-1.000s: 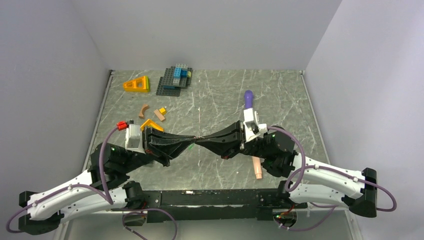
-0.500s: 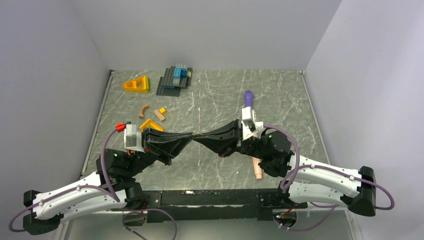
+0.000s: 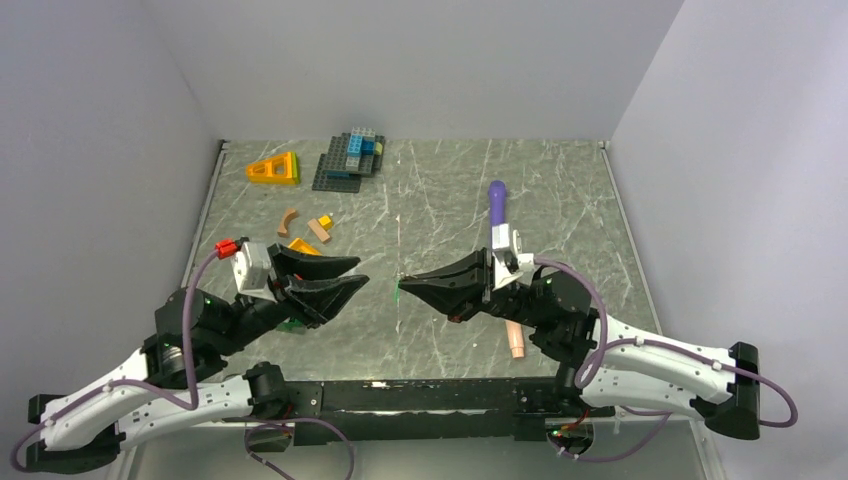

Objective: Remove the keys from the keyring

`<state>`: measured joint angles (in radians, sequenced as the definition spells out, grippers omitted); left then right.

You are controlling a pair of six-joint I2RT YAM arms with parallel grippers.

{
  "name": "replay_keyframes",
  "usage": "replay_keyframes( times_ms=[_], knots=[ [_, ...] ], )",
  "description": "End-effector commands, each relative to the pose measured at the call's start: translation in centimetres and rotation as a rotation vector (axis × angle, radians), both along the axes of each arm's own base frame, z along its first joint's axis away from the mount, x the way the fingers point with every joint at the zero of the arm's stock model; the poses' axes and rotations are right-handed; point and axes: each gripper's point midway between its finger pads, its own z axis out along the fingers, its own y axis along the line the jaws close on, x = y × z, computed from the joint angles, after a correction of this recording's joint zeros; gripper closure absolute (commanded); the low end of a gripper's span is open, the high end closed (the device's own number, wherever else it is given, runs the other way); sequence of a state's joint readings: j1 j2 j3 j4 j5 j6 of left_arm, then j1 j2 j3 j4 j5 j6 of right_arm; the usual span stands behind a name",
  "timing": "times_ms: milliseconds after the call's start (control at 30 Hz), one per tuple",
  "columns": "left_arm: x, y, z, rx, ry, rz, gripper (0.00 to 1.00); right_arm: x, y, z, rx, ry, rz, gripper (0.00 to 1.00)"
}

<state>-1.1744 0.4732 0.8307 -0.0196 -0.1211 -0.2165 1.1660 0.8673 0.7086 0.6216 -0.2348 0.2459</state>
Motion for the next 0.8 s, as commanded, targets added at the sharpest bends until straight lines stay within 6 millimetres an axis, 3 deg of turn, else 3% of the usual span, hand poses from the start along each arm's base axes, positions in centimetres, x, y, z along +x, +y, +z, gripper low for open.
replay_keyframes(
  times_ms=[0,200,400,767],
  knots=[
    [-0.1,1.5,-2.4,0.196,-0.026,0.03,0.55,0.4,-0.3,-0.8,-0.082,-0.016,-0.043,1.0],
    [-1.5,1.9,-3.0,0.295,-0.086,-0.036,0.46,0.1,0.2,-2.7,-0.263,-0.039,-0.02,1.0],
    [-3.2,0.6,-3.2,0.352,-0.16,-0.16,0.39,-2.3,1.0,-3.5,-0.35,-0.081,0.133,1.0],
    [-5.0,-2.1,-2.7,0.365,-0.211,-0.312,0.46,-3.3,1.6,-4.2,-0.414,-0.088,0.215,1.0]
  ],
)
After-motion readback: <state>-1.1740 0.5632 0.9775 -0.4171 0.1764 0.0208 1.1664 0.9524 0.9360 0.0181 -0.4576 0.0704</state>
